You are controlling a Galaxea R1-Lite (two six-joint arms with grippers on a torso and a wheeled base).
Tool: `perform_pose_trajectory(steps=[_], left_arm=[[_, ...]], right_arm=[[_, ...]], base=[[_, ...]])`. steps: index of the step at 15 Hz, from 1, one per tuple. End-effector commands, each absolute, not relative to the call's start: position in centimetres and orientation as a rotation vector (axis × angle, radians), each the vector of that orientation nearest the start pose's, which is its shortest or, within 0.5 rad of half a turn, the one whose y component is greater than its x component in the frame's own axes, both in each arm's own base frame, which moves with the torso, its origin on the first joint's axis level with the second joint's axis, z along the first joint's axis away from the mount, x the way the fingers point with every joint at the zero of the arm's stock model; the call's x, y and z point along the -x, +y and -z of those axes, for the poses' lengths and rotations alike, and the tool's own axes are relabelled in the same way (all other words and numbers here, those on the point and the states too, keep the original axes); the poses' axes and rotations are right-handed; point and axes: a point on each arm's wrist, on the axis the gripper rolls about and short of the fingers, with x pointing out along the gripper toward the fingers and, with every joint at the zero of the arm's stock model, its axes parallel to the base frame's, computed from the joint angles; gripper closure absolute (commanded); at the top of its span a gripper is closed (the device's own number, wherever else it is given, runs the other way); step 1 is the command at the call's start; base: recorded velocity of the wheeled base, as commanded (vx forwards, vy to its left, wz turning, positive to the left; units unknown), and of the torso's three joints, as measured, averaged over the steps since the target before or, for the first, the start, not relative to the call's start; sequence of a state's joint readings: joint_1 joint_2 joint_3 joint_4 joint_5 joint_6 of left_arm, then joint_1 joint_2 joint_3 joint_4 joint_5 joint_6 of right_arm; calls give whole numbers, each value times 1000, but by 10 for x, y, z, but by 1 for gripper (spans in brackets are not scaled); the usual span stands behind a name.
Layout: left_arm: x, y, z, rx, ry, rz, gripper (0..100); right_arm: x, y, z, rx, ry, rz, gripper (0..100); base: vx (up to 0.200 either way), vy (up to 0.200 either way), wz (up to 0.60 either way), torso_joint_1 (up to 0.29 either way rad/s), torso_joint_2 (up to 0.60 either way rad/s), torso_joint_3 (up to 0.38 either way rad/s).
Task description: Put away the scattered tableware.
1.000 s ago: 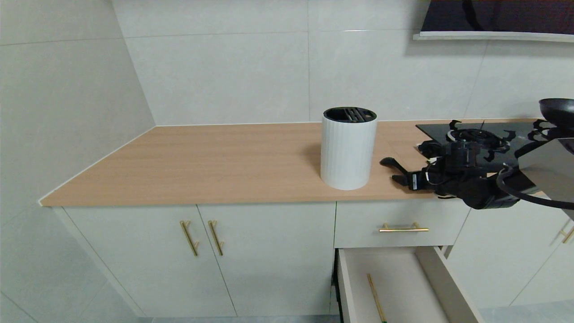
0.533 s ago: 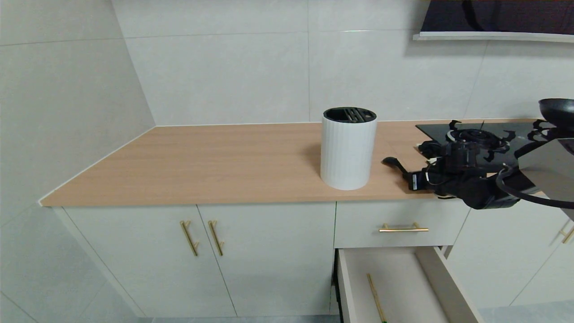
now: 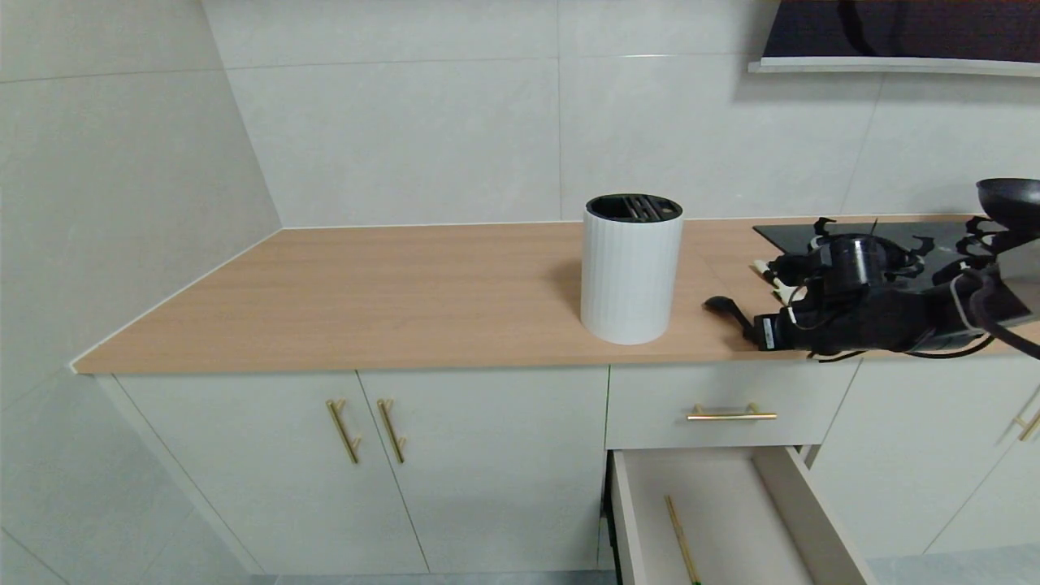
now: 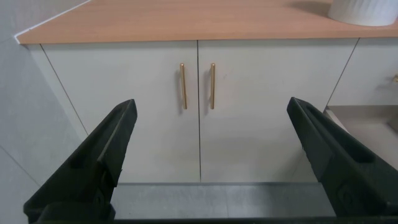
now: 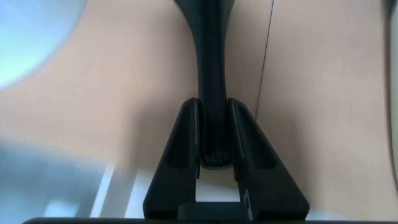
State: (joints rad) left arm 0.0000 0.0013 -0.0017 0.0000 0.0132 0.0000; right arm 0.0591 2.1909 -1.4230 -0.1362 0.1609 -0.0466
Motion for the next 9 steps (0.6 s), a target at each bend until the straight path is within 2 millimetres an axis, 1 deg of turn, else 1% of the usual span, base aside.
perform_pose_trajectory(steps=[1,3,5,6,7,8,9], left_arm=[[23,0,-76,0,0,-14,0],[23,0,-76,0,0,-14,0],[23,0,-76,0,0,-14,0],[23,0,-76,0,0,-14,0],[23,0,-76,0,2,-14,0],[23,0,-76,0,0,-14,0],[23,0,-76,0,0,-14,0]], right_arm=[[-412,33,-169,9,601,-237,100],[-393,43,-191,-24,649,-250,100],[-373,51,-209,-35,641,-266,100],[-350,58,-221,-52,661,-280,100],[-335,60,-224,-56,681,-287,100],[-326,59,-224,-59,694,-288,100],[-317,58,-219,-55,714,-283,100]], base=[[0,0,0,0,0,0],[0,0,0,0,0,0],[0,0,0,0,0,0],[0,0,0,0,0,0],[0,0,0,0,0,0],[0,0,0,0,0,0],[0,0,0,0,0,0]])
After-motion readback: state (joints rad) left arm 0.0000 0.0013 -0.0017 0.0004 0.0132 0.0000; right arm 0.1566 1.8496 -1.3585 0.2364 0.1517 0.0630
